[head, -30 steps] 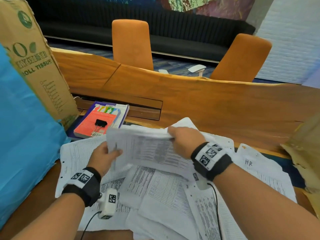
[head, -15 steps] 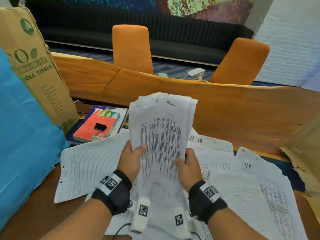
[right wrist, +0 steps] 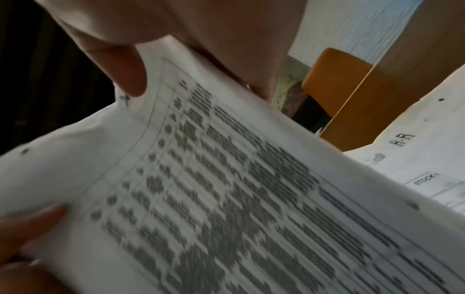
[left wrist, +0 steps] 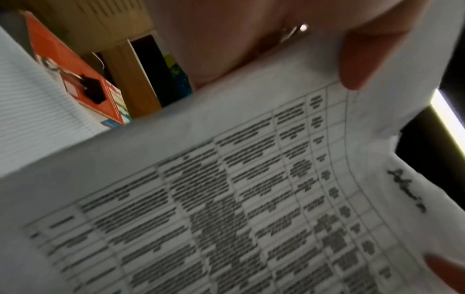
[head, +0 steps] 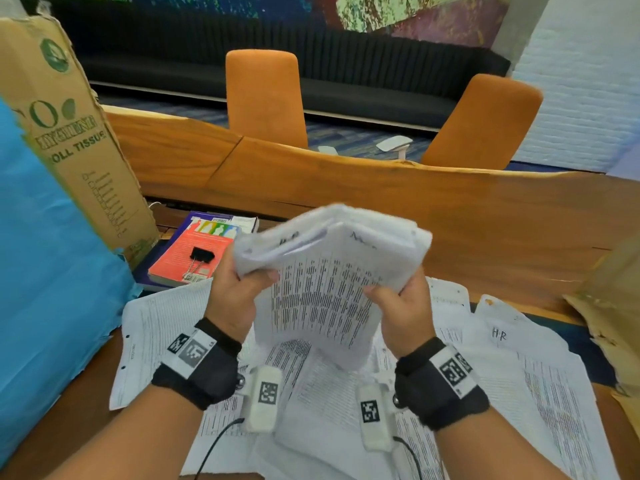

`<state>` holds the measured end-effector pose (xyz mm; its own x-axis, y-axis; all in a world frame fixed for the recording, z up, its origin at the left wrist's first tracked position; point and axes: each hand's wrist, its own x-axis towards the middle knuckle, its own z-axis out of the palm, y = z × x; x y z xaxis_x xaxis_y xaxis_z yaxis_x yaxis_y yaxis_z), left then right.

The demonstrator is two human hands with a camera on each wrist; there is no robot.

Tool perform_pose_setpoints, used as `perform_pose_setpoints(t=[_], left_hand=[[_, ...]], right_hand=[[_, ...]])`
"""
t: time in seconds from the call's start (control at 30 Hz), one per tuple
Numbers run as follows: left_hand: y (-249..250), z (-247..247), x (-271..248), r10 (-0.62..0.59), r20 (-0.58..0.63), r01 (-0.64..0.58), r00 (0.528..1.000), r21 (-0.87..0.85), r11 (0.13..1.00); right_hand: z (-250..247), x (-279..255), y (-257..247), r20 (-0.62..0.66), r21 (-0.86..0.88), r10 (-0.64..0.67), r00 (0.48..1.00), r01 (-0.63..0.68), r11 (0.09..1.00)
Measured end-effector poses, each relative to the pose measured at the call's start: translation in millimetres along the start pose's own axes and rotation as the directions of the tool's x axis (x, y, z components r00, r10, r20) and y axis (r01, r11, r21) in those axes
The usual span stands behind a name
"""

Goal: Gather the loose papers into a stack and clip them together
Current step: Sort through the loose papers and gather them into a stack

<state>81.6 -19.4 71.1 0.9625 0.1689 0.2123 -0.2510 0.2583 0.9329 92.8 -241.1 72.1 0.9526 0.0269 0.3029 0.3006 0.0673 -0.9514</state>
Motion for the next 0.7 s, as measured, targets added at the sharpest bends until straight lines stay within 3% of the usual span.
perform_pose_setpoints(t=[0.17, 0.23, 0.3, 0.4, 0.5, 0.57, 0.63, 0.7], left_hand=[[-9, -6, 2, -0.077, 0.030, 0.072, 0.997, 0.143, 0.987], [-10, -3, 1, -0.091, -0.017, 0.092, 0.996, 0.173, 0.981], [-5, 5, 2, -0.083, -0.095, 0.097, 0.992, 0.154, 0.983], [1, 12, 0, -0.091, -0.105, 0.095, 0.990, 0.037, 0.995], [-26, 4, -4, -0.252, -0.131, 0.268, 0.959, 0.117, 0.956], [-50, -1, -13, -0.382, -0.184, 0.420, 0.906, 0.263, 0.869], [-63, -3, -22, -0.416, -0.201, 0.462, 0.887, 0.345, 0.817], [-61, -6, -25, -0.386, -0.214, 0.440, 0.897, 0.377, 0.815]], right_hand=[[-5, 12, 9, -0.029, -0.060, 0.153, 0.988, -0.154, 0.986], [0, 13, 8, -0.063, -0.133, 0.169, 0.984, -0.176, 0.975], [6, 13, 3, -0.081, -0.159, 0.103, 0.991, -0.115, 0.981], [13, 7, -4, -0.070, -0.110, -0.001, 0.998, -0.007, 0.994], [15, -4, 22, -0.100, -0.187, 0.192, 0.976, -0.208, 0.960], [13, -13, 43, -0.120, -0.218, 0.366, 0.923, -0.384, 0.897], [12, -17, 52, -0.153, -0.173, 0.437, 0.886, -0.459, 0.871], [10, -16, 49, -0.136, -0.154, 0.433, 0.891, -0.451, 0.879]])
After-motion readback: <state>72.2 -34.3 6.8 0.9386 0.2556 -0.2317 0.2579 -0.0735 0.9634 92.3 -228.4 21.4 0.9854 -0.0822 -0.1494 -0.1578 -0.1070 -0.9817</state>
